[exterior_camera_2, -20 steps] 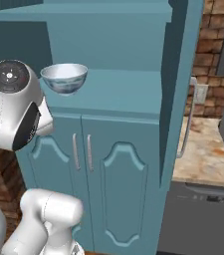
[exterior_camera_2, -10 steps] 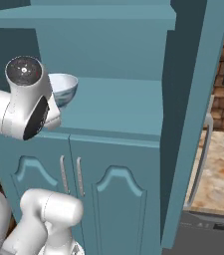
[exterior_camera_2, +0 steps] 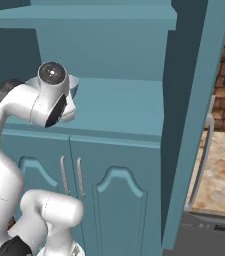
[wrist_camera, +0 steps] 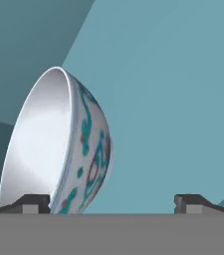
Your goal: Pick up the bowls from the cabinet and place each bowl in front of a stool on the dining counter.
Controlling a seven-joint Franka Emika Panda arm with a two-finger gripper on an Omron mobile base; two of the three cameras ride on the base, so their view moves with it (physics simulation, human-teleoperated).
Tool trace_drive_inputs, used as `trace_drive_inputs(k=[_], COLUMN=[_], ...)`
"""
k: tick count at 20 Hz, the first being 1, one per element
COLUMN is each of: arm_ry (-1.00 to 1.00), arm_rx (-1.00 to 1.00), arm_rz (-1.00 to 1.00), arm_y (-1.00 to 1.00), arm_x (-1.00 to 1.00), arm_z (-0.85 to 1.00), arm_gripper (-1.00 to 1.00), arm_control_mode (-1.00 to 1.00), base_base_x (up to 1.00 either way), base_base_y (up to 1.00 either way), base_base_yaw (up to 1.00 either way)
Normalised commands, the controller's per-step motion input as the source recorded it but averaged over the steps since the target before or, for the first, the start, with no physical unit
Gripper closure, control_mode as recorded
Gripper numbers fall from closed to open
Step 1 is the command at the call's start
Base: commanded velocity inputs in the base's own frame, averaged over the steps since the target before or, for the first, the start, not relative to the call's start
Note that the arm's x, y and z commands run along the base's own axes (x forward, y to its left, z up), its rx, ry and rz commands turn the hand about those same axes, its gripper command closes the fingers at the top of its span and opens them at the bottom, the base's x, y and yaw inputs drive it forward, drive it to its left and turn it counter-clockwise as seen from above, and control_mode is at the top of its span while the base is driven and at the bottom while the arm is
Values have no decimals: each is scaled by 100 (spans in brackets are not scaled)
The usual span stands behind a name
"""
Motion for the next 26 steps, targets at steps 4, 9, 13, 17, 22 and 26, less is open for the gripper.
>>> trace_drive_inputs(k=[4, 9, 13, 17, 22, 26], arm_ry=[0, 1, 3, 5, 3, 0], arm_rx=[0, 1, 0, 0, 0, 0], arm_rz=[3, 15, 11, 6, 5, 6], arm_y=[24, 14, 0, 0, 4, 8], arm_x=[94, 72, 48, 16, 0, -15], arm_z=[-11, 4, 0, 0, -5, -19], arm_gripper=[-100, -100, -100, -100, 100, 100], arm_control_mode=[-100, -100, -100, -100, -100, -100], base_base_x=[0, 0, 0, 0, 0, 0], base_base_y=[0, 0, 0, 0, 0, 0], base_base_yaw=[0, 0, 0, 0, 0, 0])
